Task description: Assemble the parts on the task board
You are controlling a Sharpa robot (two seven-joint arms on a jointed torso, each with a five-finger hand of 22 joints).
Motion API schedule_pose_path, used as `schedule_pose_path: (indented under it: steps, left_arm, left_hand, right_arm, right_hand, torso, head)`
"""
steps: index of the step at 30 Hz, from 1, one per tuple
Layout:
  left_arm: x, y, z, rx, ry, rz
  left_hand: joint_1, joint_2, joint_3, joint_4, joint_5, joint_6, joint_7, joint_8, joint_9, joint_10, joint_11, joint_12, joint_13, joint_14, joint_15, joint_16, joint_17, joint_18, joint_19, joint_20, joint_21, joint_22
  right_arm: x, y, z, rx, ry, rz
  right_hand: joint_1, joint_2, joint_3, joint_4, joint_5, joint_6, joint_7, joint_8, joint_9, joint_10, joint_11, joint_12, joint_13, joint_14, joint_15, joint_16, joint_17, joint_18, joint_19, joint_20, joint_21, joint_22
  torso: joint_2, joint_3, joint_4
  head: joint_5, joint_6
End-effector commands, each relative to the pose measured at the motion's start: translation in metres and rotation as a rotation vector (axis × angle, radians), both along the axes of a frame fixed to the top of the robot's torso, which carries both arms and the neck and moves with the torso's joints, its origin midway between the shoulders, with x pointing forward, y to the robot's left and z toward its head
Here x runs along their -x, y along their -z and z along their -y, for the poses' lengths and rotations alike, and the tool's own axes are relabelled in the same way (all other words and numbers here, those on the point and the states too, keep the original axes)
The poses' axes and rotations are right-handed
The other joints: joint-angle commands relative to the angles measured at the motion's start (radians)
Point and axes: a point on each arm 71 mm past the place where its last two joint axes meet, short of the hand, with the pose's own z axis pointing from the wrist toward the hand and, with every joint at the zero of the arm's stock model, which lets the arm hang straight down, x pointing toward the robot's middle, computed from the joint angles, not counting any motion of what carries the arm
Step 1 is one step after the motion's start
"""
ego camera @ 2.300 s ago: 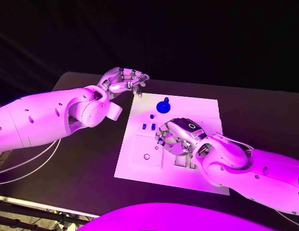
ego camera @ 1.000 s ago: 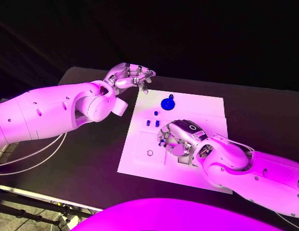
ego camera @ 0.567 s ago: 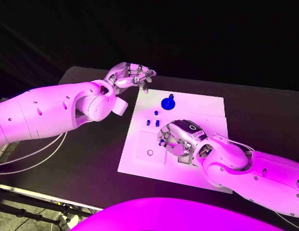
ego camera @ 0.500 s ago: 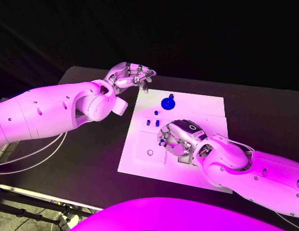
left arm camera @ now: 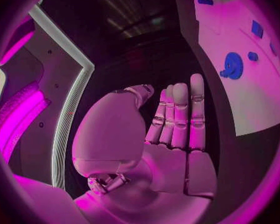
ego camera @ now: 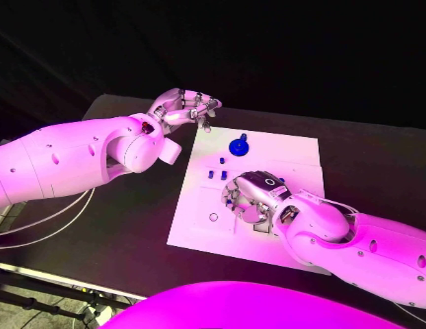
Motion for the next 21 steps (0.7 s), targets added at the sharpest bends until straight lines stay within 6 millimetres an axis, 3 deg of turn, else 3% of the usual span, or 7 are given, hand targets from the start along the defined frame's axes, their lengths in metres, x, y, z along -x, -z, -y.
schedule_pose_path:
  steps: [1,12,16,21]
  left_arm:
    - [0.0008,-0.0011,0.0021,0.014,0.020,0.003]
    - [0.0009,-0.0013,0.0010,0.012,0.016,0.004]
    - [0.0009,-0.0013,0.0007,0.012,0.015,0.004]
    - [0.0009,-0.0013,0.0003,0.011,0.013,0.004]
  left_hand:
    - [-0.011,0.001,-0.003,0.004,0.002,-0.007,-0.003,-0.003,0.000,-0.006,0.002,0.004,-0.002,-0.007,0.000,-0.004,0.000,0.014,0.007,0.002,-0.003,-0.003]
    - [-0.011,0.001,-0.003,0.004,0.002,-0.007,-0.003,-0.003,0.000,-0.006,0.002,0.004,-0.002,-0.007,0.000,-0.004,0.000,0.014,0.007,0.002,-0.003,-0.003]
    - [-0.011,0.001,-0.003,0.004,0.002,-0.007,-0.003,-0.003,0.000,-0.006,0.002,0.004,-0.002,-0.007,0.000,-0.004,0.000,0.014,0.007,0.002,-0.003,-0.003]
    - [-0.011,0.001,-0.003,0.004,0.002,-0.007,-0.003,-0.003,0.000,-0.006,0.002,0.004,-0.002,-0.007,0.000,-0.004,0.000,0.014,0.007,0.002,-0.003,-0.003]
  right_arm:
    - [0.0041,0.0104,-0.0012,0.076,-0.035,-0.035]
    - [0.0052,0.0118,0.0001,0.074,-0.037,-0.032]
    - [0.0039,0.0097,0.0018,0.043,-0.019,-0.014]
    - [0.0030,0.0058,0.0051,-0.005,0.007,0.012]
  right_hand:
    - [-0.018,-0.003,-0.003,-0.003,-0.002,0.001,0.003,0.006,0.002,0.048,-0.044,-0.006,0.001,0.053,-0.004,-0.004,-0.003,-0.007,-0.006,0.004,-0.007,-0.002]
    - [-0.039,-0.015,-0.023,-0.005,-0.003,-0.009,0.002,0.005,0.008,0.041,-0.043,-0.018,0.001,0.051,-0.003,-0.004,-0.009,-0.005,-0.012,0.005,-0.015,-0.007]
    - [-0.072,-0.048,-0.038,0.006,-0.001,-0.065,0.025,-0.032,-0.006,-0.040,-0.018,-0.051,-0.012,0.048,0.019,-0.004,-0.017,0.000,-0.029,0.018,-0.047,-0.033]
    - [-0.075,-0.072,-0.058,0.005,-0.002,-0.118,0.033,-0.065,-0.020,-0.146,0.004,-0.043,-0.023,0.032,0.037,-0.026,-0.056,0.016,-0.067,0.037,-0.117,-0.090]
  torso:
    - [0.000,0.0000,0.0013]
    - [0.000,0.0000,-0.0002]
    - [0.000,0.0004,-0.0002]
    - [-0.001,0.0006,0.0001]
  head:
    - [-0.002,-0.001]
    - [-0.002,-0.004]
    - [-0.002,-0.004]
    - [-0.003,-0.001]
